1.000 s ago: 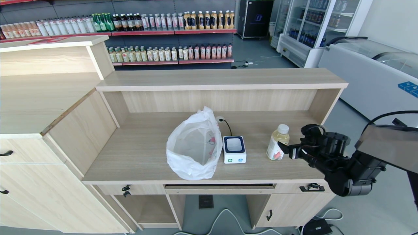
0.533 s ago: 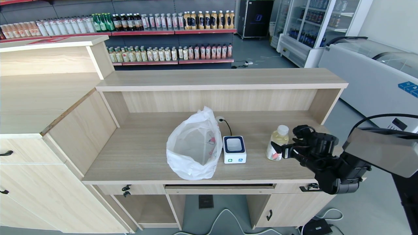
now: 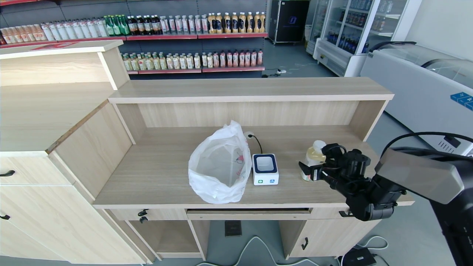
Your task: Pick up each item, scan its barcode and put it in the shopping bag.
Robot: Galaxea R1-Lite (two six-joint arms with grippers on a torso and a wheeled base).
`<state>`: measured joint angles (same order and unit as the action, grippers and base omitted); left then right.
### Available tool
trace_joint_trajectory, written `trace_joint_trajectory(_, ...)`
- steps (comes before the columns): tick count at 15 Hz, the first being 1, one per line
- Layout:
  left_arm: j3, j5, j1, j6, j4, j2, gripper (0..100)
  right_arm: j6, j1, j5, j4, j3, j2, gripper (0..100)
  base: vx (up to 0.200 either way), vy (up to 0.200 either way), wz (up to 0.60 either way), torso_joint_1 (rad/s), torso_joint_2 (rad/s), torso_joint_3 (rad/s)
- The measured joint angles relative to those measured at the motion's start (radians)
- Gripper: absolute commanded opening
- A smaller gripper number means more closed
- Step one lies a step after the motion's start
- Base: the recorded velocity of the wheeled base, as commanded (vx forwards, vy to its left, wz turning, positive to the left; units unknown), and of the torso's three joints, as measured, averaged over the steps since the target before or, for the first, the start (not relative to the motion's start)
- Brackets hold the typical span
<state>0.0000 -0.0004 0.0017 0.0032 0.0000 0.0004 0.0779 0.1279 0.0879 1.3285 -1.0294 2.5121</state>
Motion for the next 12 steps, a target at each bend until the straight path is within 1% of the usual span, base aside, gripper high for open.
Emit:
trace_joint_trajectory(5, 0.0, 0.0, -0.001, 0.0, 0.0, 0.0, 100, 0.007, 0.002, -0.005, -0.031, -0.085, 0.049, 100, 0.0, 0.0, 0.0, 0.0, 0.0, 0.0)
trace_joint_trajectory(9, 0.0, 0.0, 0.0, 0.0, 0.0, 0.0, 100, 0.008, 0.01, -0.004, -0.034, -0.123, 0.082, 100, 0.0, 0.0, 0.0, 0.0, 0.0, 0.0)
trace_joint_trajectory(12, 0.0, 0.0, 0.0, 0.0, 0.0, 0.0, 100, 0.006, 0.016, -0.003, -0.049, -0.184, 0.104, 100, 0.0, 0.0, 0.0, 0.0, 0.0, 0.0)
